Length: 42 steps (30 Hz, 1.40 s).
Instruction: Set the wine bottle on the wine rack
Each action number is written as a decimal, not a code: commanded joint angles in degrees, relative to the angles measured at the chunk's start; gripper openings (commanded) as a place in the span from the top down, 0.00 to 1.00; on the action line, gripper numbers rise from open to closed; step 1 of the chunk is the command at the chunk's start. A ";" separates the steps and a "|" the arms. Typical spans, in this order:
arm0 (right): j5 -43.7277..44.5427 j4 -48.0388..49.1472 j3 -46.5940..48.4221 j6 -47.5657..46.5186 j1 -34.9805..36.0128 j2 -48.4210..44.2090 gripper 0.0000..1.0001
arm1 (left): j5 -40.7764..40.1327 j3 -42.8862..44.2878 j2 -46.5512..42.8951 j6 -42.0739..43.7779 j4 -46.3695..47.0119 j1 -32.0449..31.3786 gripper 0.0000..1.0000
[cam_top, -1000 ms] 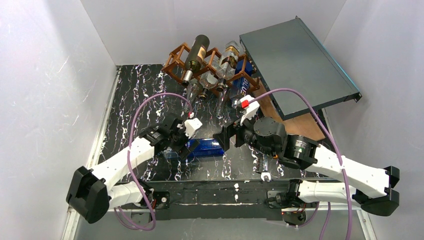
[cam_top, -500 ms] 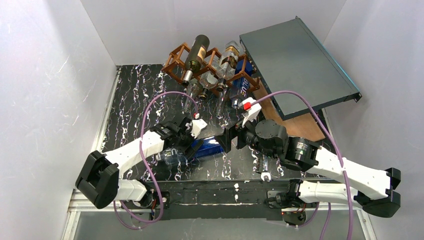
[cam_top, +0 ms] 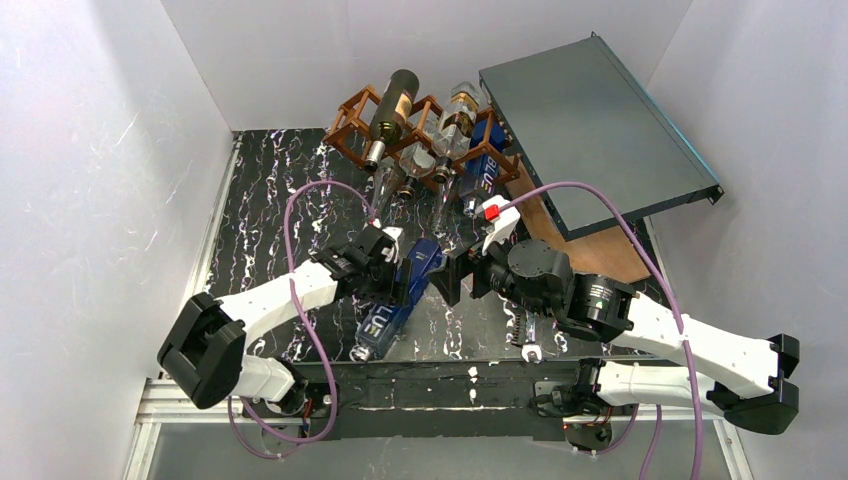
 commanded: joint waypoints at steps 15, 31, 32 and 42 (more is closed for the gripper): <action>0.43 2.16 -1.29 0.69 0.44 -1.65 0.00 | -25.04 -2.55 -1.44 -18.59 -9.79 -17.78 0.03; 1.16 0.10 -0.21 1.04 0.44 -2.36 0.00 | -31.64 3.35 13.49 -15.19 -10.36 -26.84 0.11; 1.33 0.01 -0.21 1.03 0.49 -2.51 0.00 | -31.26 3.04 13.42 -15.02 -9.70 -26.80 0.12; 1.58 -0.30 -0.53 0.94 0.44 -3.04 0.00 | -26.21 -0.19 11.69 -14.06 -3.08 -26.30 0.24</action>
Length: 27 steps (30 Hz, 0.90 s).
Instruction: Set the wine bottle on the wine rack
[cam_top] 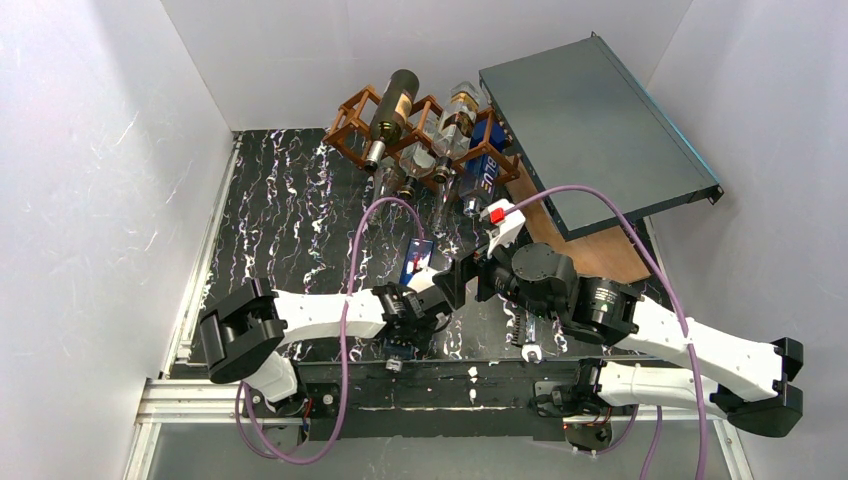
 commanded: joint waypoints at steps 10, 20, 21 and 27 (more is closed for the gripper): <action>1.36 1.31 -0.01 0.27 0.44 -2.13 0.00 | 5.61 -3.95 1.10 -1.33 4.14 2.66 0.09; 1.36 1.42 -0.21 0.56 0.44 -2.01 0.00 | 6.89 -7.18 -4.77 -2.06 5.16 2.88 0.66; 1.32 1.49 -0.23 0.55 0.44 -2.01 0.00 | 6.85 -7.54 -6.29 -2.04 4.93 3.01 0.72; 1.02 1.82 -0.15 0.71 0.44 -1.52 0.00 | 8.61 -8.16 -15.94 -0.95 2.91 5.65 1.00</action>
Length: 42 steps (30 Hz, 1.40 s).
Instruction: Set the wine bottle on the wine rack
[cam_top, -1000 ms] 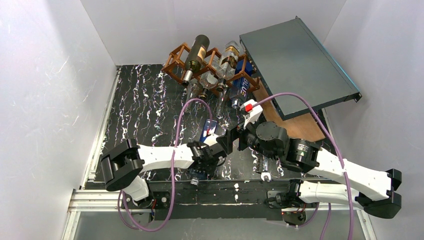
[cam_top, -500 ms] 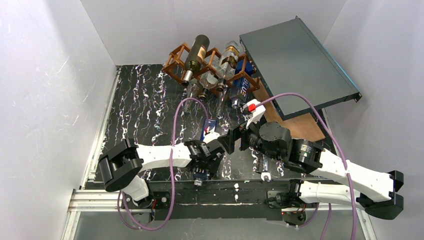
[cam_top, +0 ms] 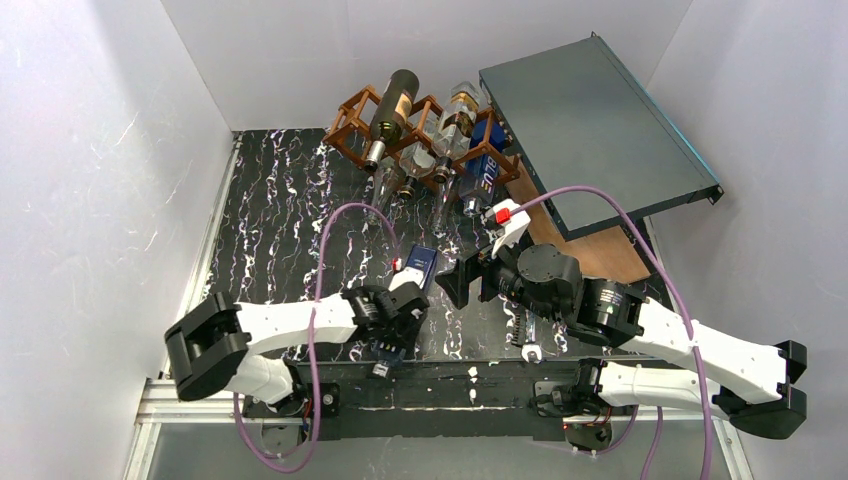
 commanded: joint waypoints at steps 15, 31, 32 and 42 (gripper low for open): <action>0.78 2.16 0.07 0.93 0.44 0.36 0.00 | 16.00 -0.09 -28.86 4.01 -8.12 15.93 1.00; 0.64 1.99 0.42 0.99 0.44 0.33 0.00 | 14.49 9.33 -36.26 17.19 -19.35 29.53 1.00; 0.64 1.99 0.40 1.06 0.44 0.31 0.00 | 15.27 9.90 -36.10 18.22 -18.98 31.21 1.00; 0.92 1.92 1.67 0.60 0.44 1.02 0.00 | 27.33 15.28 -28.09 22.04 -9.57 49.49 1.00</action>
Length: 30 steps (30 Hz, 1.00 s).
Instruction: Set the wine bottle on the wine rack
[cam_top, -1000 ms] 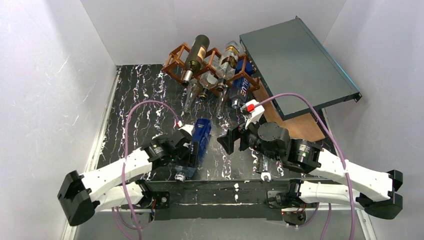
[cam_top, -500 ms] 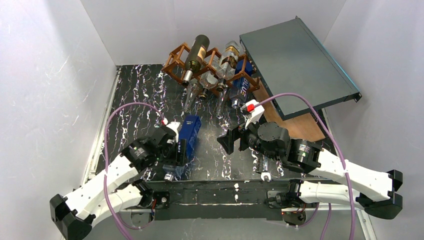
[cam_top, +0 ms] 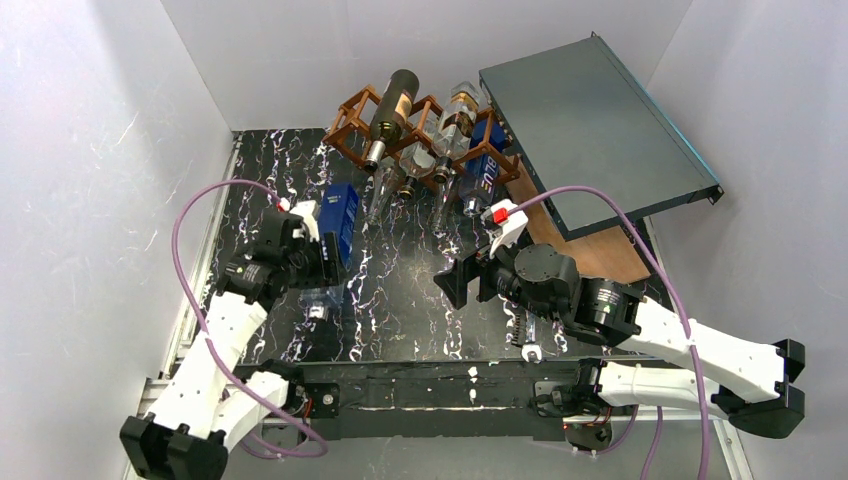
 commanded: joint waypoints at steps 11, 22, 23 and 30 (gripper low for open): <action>0.82 1.01 4.60 -0.47 0.44 2.15 0.00 | 16.19 11.18 14.97 5.33 19.52 13.26 1.00; 1.24 -1.06 10.15 -2.87 0.40 5.57 0.00 | 20.67 15.50 20.24 6.66 18.89 14.20 1.00; 1.33 -1.30 10.74 -3.21 0.44 5.96 0.00 | 21.15 16.23 20.90 6.64 18.61 14.21 1.00; 1.70 -2.76 15.03 -4.93 0.44 8.61 0.00 | 22.14 20.29 24.56 6.91 17.93 14.70 1.00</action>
